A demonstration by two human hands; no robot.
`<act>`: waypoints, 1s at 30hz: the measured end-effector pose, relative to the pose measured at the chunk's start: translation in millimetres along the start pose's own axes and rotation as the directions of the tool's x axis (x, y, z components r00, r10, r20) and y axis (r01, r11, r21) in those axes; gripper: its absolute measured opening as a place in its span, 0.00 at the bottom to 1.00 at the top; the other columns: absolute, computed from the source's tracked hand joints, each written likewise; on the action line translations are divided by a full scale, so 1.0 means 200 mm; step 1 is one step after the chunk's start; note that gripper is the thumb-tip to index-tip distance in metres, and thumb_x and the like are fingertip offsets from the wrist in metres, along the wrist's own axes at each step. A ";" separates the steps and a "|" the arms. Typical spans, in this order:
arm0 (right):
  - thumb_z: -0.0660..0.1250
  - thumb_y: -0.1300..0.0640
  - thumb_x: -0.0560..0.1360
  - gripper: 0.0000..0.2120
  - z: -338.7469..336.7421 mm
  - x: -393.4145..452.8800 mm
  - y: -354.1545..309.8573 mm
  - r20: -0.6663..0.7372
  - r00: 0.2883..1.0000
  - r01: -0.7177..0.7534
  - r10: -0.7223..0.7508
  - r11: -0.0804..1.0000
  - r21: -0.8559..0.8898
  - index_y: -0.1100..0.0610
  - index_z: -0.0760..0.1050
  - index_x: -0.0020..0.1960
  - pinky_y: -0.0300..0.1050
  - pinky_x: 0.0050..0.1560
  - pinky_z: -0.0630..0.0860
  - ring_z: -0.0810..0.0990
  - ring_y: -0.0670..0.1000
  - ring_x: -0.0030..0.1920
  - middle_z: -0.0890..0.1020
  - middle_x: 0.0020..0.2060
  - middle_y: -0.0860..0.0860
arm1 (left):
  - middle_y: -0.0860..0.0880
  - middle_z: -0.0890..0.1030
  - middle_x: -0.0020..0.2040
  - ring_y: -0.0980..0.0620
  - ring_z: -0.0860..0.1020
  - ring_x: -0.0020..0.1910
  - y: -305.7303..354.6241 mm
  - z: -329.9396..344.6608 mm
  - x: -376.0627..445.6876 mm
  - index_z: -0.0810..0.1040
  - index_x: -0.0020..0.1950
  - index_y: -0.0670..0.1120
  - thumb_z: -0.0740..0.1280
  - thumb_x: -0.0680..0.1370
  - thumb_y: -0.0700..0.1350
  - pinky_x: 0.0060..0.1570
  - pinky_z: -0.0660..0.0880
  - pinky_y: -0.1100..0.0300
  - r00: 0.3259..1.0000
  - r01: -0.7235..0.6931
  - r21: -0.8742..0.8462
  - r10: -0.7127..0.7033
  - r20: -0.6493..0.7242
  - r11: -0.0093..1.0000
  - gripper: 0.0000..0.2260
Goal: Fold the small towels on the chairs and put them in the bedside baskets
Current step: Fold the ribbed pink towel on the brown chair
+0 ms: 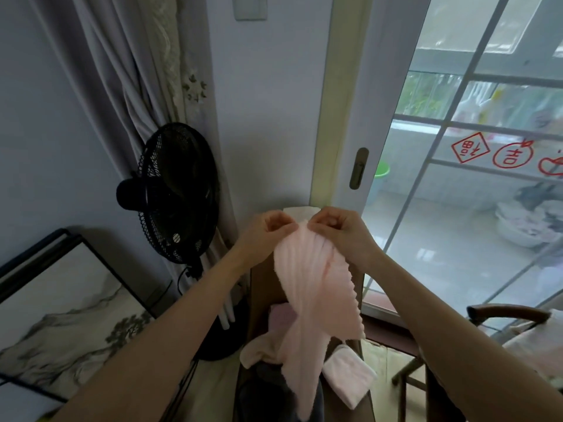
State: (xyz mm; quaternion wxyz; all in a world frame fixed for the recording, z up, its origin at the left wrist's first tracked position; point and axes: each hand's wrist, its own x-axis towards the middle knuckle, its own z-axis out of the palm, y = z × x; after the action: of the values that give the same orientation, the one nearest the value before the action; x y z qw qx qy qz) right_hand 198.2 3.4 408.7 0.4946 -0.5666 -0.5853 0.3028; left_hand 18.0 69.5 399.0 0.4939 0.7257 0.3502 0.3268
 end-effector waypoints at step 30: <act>0.70 0.61 0.76 0.02 -0.05 -0.03 0.24 -0.249 0.954 -0.175 0.167 0.984 -0.011 0.55 0.81 0.46 0.48 0.48 0.77 0.81 0.53 0.43 0.82 0.39 0.49 | 0.51 0.79 0.38 0.58 0.80 0.39 0.10 0.06 -0.05 0.80 0.46 0.41 0.66 0.79 0.40 0.37 0.81 0.58 0.886 -0.142 -0.192 0.038 -0.462 0.971 0.05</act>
State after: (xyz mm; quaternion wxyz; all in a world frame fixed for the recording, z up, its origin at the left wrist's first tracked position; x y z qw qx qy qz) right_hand 223.5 3.7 366.5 0.5260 -0.6565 -0.4729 0.2620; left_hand 26.5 49.5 413.6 0.4600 0.5852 0.3833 0.5469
